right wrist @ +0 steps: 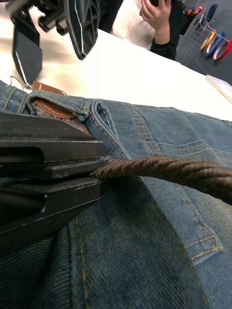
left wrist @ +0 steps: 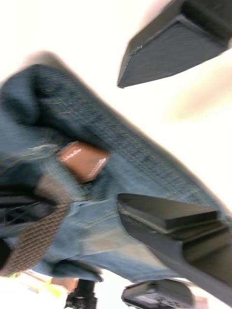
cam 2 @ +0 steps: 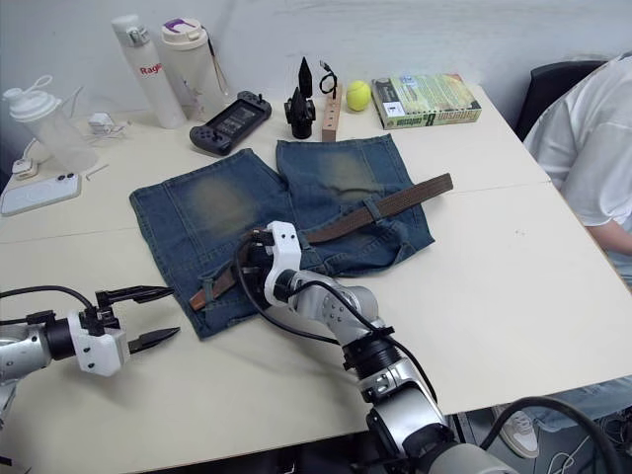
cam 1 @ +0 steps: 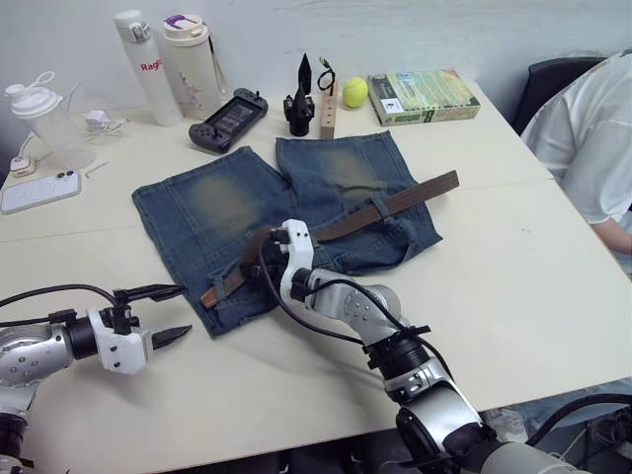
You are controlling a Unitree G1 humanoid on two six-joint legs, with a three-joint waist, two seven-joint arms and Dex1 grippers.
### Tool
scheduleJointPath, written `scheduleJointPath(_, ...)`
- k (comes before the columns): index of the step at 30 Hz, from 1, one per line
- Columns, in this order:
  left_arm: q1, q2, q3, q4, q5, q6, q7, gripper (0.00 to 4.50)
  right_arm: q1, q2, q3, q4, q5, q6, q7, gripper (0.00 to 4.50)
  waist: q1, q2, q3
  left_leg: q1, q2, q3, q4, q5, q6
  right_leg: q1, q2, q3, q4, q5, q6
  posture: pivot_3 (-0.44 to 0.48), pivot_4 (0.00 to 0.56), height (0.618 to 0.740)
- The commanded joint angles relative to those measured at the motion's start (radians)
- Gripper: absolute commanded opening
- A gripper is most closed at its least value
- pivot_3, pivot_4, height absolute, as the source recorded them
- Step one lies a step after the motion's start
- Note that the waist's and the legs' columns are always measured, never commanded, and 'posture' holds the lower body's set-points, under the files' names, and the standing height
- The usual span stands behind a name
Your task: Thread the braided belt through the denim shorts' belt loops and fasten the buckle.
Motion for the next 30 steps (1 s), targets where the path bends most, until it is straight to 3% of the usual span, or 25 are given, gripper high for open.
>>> scheduleJointPath(1,-0.030,-0.003,0.026,0.020,0.109,-0.080,0.114,3.83,-0.013,0.154,0.014,-0.012,-0.006,0.027,0.019,0.00,0.000,0.000,0.000,0.000,0.000,0.000,0.000,0.000,0.000,0.000,0.000,0.000,0.000,0.000,0.000,0.000,0.150,0.720)
scheduleJointPath(18,-0.069,-0.051,-0.020,0.010,0.429,-0.071,0.502,3.83,-0.015,0.171,0.006,-0.016,-0.032,0.026,0.023,0.00,0.006,0.000,0.000,0.000,0.000,0.000,0.000,-0.001,-0.001,-0.004,-0.001,-0.001,0.008,0.000,0.000,0.000,0.150,0.720)
scheduleJointPath(24,-0.057,-0.047,-0.047,-0.020,0.415,-0.042,0.556,3.83,-0.012,0.172,0.006,-0.018,-0.038,0.030,0.025,0.00,0.013,0.000,0.000,0.000,0.000,0.000,0.000,-0.001,-0.001,-0.005,-0.001,-0.001,0.009,0.000,0.000,0.000,0.150,0.720)
scheduleJointPath(30,0.009,0.030,-0.045,-0.035,0.359,-0.076,0.548,3.83,-0.014,0.173,0.004,-0.013,-0.040,0.032,0.028,0.00,0.013,-0.001,0.000,0.000,0.002,0.001,0.000,-0.002,-0.003,-0.007,-0.001,-0.001,0.011,0.000,0.000,0.000,0.150,0.720)
